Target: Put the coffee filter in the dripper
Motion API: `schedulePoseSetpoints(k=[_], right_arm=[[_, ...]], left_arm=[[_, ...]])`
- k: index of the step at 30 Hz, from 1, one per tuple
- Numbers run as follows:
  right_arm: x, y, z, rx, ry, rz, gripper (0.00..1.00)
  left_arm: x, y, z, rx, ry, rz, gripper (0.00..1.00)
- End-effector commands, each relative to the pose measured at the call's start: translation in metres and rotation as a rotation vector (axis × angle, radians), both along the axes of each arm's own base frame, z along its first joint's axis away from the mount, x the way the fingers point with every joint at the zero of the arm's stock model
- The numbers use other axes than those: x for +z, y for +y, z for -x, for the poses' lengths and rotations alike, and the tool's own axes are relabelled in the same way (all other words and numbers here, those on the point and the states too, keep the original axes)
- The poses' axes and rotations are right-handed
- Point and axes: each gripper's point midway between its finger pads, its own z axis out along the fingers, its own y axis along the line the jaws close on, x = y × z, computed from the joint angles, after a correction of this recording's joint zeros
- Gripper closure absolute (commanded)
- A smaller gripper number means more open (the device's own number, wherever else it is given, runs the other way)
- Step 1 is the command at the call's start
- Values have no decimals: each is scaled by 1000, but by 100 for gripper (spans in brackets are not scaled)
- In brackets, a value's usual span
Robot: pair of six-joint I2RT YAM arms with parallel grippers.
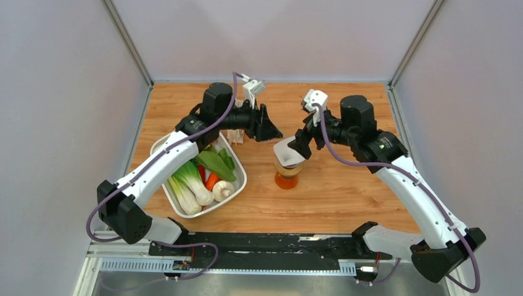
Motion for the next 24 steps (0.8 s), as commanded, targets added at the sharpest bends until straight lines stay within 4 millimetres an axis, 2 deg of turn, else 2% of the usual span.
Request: schedulePoseSetpoints(k=[1,5,8,9,10,11,12,13,15,16,17,18,19,20,21,24], right_arm=[[76,-14,-16,-108,-156,-177,0],[97,-45,-38,-250,-183,-255,0],[94,-76,-56,-366,-162,-283,0],[90,-88,-63,-407,-150,-286,0],[85,-98,-67,-436,-137,-287,0],[77,-110,-73,-472,-126,-279,0],[68,-126,-79,-519,-115,-268,0],[55,-138,-83,-547,-95,-253,0],[26,-164,-91,-615,-50,-218,0],[9,-173,-94,-637,-21,-196,0],[-6,-180,-95,-652,3,-175,0],[-20,-185,-97,-662,26,-151,0],[-33,-188,-98,-665,45,-130,0],[-43,-189,-98,-661,55,-110,0],[-52,-189,-98,-658,71,-97,0],[-67,-188,-101,-644,108,-86,0]], left_arm=[[53,34,-22,97,-152,24,36],[68,72,-50,222,-190,-45,35],[66,112,-77,359,-171,-164,35],[74,121,-81,385,-181,-178,34],[61,140,-89,419,-136,-225,34],[56,150,-90,434,-108,-242,34],[48,167,-99,465,-85,-255,34],[36,177,-99,477,-43,-282,34],[10,212,-109,559,29,-350,34],[-1,220,-110,574,47,-377,34],[-20,233,-111,614,84,-424,34],[-26,239,-110,634,85,-448,33],[-44,249,-110,667,103,-493,33],[-46,253,-108,686,90,-505,33],[-62,259,-108,708,95,-537,33],[-73,268,-105,748,76,-568,33]])
